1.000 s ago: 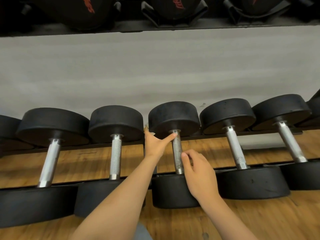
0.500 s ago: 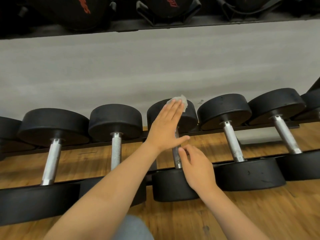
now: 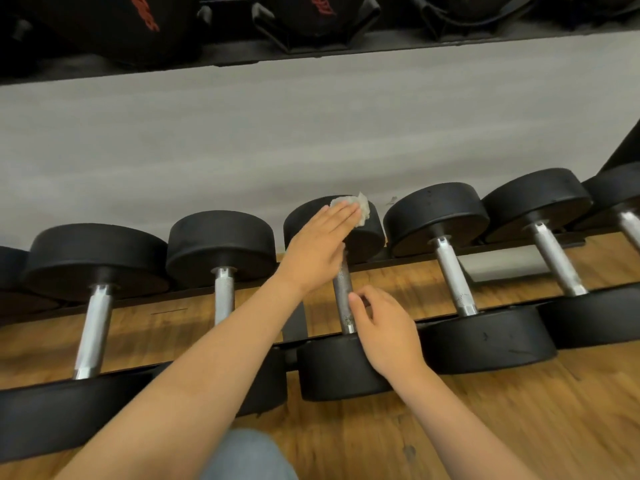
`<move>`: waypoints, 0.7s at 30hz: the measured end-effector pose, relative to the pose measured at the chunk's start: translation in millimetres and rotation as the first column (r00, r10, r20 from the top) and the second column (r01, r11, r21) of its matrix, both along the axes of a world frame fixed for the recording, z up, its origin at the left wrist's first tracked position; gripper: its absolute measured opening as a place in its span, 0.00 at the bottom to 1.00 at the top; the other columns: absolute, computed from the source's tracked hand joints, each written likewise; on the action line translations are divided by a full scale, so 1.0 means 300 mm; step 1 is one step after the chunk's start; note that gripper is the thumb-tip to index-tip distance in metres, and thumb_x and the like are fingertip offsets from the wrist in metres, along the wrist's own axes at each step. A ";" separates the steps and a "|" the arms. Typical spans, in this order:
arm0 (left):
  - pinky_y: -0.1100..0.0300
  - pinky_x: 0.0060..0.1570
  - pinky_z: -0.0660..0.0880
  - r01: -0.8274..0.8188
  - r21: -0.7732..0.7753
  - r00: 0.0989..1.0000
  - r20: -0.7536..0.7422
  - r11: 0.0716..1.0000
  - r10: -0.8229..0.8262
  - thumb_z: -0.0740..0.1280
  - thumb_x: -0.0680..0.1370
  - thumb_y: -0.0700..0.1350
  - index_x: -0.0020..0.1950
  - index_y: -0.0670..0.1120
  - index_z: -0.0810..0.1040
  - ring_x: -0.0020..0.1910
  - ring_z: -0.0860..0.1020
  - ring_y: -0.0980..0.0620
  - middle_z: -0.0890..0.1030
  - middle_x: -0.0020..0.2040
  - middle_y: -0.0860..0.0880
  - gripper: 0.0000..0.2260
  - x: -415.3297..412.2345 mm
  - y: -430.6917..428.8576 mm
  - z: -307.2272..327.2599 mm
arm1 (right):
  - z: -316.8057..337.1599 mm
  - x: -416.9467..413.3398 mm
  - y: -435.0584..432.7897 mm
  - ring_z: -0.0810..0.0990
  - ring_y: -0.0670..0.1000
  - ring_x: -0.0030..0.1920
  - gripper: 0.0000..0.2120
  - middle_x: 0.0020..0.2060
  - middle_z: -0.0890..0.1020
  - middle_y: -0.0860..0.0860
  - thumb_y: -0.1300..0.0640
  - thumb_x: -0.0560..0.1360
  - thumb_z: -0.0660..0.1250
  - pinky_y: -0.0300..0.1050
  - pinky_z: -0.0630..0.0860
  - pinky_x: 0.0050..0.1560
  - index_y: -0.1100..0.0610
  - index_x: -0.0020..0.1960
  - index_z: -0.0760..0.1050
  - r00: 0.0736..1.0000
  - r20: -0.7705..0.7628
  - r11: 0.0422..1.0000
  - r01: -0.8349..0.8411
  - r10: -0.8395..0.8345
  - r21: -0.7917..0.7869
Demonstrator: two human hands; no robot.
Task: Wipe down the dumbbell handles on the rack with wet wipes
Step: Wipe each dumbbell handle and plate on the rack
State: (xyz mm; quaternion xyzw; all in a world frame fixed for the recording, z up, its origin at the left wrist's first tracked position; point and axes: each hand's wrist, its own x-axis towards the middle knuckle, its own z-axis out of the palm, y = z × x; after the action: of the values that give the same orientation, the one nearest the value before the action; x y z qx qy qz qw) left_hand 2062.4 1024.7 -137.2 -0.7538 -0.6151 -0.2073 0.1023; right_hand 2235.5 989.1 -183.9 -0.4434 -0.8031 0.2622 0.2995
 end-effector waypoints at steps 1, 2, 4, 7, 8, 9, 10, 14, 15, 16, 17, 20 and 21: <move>0.58 0.77 0.47 0.001 -0.001 0.998 0.057 1.000 -0.001 0.63 0.80 0.36 0.79 0.45 0.58 0.78 0.50 0.56 0.57 0.80 0.47 0.29 -0.008 -0.024 -0.003 | -0.001 0.001 0.000 0.74 0.40 0.44 0.11 0.42 0.76 0.42 0.45 0.81 0.55 0.33 0.69 0.39 0.48 0.50 0.74 1.000 -0.005 1.000 0.001 -0.001 -0.004; 0.58 0.77 0.48 -0.003 0.002 0.994 0.109 1.000 0.003 0.63 0.80 0.34 0.79 0.46 0.59 0.77 0.51 0.57 0.58 0.79 0.48 0.28 -0.011 -0.048 -0.005 | -0.001 0.000 0.000 0.74 0.39 0.44 0.11 0.42 0.76 0.42 0.45 0.81 0.55 0.33 0.69 0.39 0.48 0.50 0.74 1.000 -0.013 1.000 0.003 -0.003 -0.008; 0.57 0.77 0.53 -0.027 0.009 0.982 0.190 1.000 0.025 0.62 0.80 0.33 0.78 0.47 0.61 0.76 0.53 0.58 0.60 0.79 0.49 0.27 -0.004 -0.089 -0.003 | 0.001 -0.001 0.001 0.74 0.39 0.44 0.11 0.42 0.76 0.42 0.46 0.81 0.56 0.33 0.69 0.40 0.48 0.51 0.74 1.000 -0.025 1.000 0.011 -0.011 -0.016; 0.58 0.76 0.58 -0.045 0.015 0.952 0.305 0.999 0.038 0.61 0.81 0.35 0.76 0.47 0.65 0.75 0.59 0.58 0.65 0.76 0.49 0.23 0.020 -0.130 0.007 | 0.010 0.001 -0.004 0.75 0.39 0.44 0.10 0.44 0.77 0.42 0.46 0.81 0.57 0.32 0.69 0.39 0.49 0.52 0.75 1.000 -0.023 0.999 0.019 -0.020 -0.032; 0.60 0.74 0.61 -0.047 0.008 0.932 0.361 0.999 0.041 0.61 0.81 0.36 0.75 0.47 0.67 0.74 0.63 0.57 0.68 0.75 0.48 0.22 0.028 -0.145 0.010 | 0.013 0.003 -0.007 0.75 0.39 0.45 0.10 0.46 0.77 0.42 0.46 0.81 0.57 0.32 0.69 0.39 0.49 0.53 0.75 0.999 -0.018 0.999 0.026 -0.027 -0.038; 0.63 0.71 0.64 -0.046 -0.008 0.909 0.415 0.999 0.045 0.60 0.82 0.36 0.74 0.47 0.69 0.72 0.68 0.56 0.71 0.73 0.48 0.20 0.036 -0.163 0.012 | 0.015 0.005 -0.010 0.75 0.39 0.46 0.10 0.48 0.78 0.43 0.46 0.81 0.57 0.31 0.68 0.39 0.49 0.56 0.74 0.999 -0.015 0.998 0.034 -0.034 -0.047; 0.66 0.65 0.69 -0.044 -0.032 0.892 0.449 0.999 0.054 0.60 0.82 0.37 0.73 0.48 0.71 0.66 0.74 0.57 0.75 0.69 0.48 0.19 0.042 -0.184 0.015 | 0.016 0.006 -0.013 0.75 0.40 0.48 0.11 0.50 0.78 0.43 0.46 0.81 0.57 0.31 0.68 0.40 0.48 0.59 0.73 0.999 -0.020 0.998 0.039 -0.040 -0.057; 0.68 0.38 0.73 -0.023 -0.096 0.883 0.465 0.995 0.065 0.62 0.82 0.40 0.66 0.51 0.72 0.37 0.77 0.61 0.82 0.49 0.52 0.14 0.063 -0.255 0.020 | 0.048 -0.003 -0.032 0.74 0.44 0.61 0.19 0.63 0.76 0.45 0.48 0.81 0.60 0.38 0.71 0.53 0.47 0.71 0.64 0.980 -0.188 0.988 0.041 -0.069 -0.148; 0.69 0.37 0.72 -0.020 -0.090 0.873 0.484 0.996 0.062 0.63 0.81 0.40 0.63 0.50 0.71 0.36 0.77 0.61 0.81 0.46 0.53 0.12 0.067 -0.267 0.025 | 0.063 -0.004 -0.040 0.73 0.44 0.63 0.22 0.65 0.74 0.45 0.49 0.81 0.61 0.39 0.71 0.57 0.47 0.73 0.62 0.963 -0.260 0.985 0.029 -0.073 -0.168; 0.70 0.36 0.72 -0.019 -0.081 0.860 0.508 0.997 0.058 0.63 0.81 0.40 0.61 0.50 0.70 0.36 0.78 0.62 0.80 0.43 0.54 0.10 0.074 -0.278 0.030 | 0.081 -0.003 -0.048 0.72 0.43 0.64 0.24 0.66 0.73 0.44 0.51 0.81 0.62 0.39 0.71 0.60 0.47 0.74 0.60 0.945 -0.319 0.984 0.012 -0.069 -0.177; 0.70 0.35 0.72 -0.014 -0.073 0.845 0.532 0.997 0.051 0.64 0.81 0.40 0.59 0.50 0.69 0.36 0.77 0.62 0.78 0.40 0.55 0.09 0.083 -0.286 0.038 | 0.096 0.000 -0.054 0.71 0.42 0.65 0.25 0.66 0.71 0.43 0.52 0.81 0.62 0.39 0.70 0.62 0.47 0.75 0.59 0.930 -0.363 0.982 -0.007 -0.063 -0.187; 0.68 0.38 0.74 0.022 -0.073 0.797 0.603 0.997 0.027 0.65 0.80 0.40 0.52 0.50 0.69 0.38 0.78 0.60 0.78 0.39 0.54 0.06 0.113 -0.307 0.064 | 0.131 0.021 -0.067 0.72 0.43 0.65 0.24 0.66 0.71 0.44 0.55 0.80 0.63 0.41 0.72 0.64 0.48 0.74 0.63 0.888 -0.457 0.965 -0.071 -0.055 -0.254; 0.67 0.41 0.75 0.038 -0.076 0.783 0.621 0.996 0.018 0.65 0.80 0.40 0.51 0.50 0.70 0.40 0.78 0.60 0.78 0.40 0.54 0.06 0.125 -0.314 0.073 | 0.137 0.027 -0.070 0.74 0.44 0.63 0.22 0.65 0.74 0.45 0.56 0.80 0.64 0.42 0.73 0.64 0.50 0.73 0.66 0.884 -0.464 0.963 -0.078 -0.052 -0.258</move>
State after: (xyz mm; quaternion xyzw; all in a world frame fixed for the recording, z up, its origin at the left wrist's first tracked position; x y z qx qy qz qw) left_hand 2099.7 930.4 -115.3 -0.6504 -0.6188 -0.4181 -0.1388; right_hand 2243.6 968.1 -142.7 -0.3984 -0.6673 0.4696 0.4188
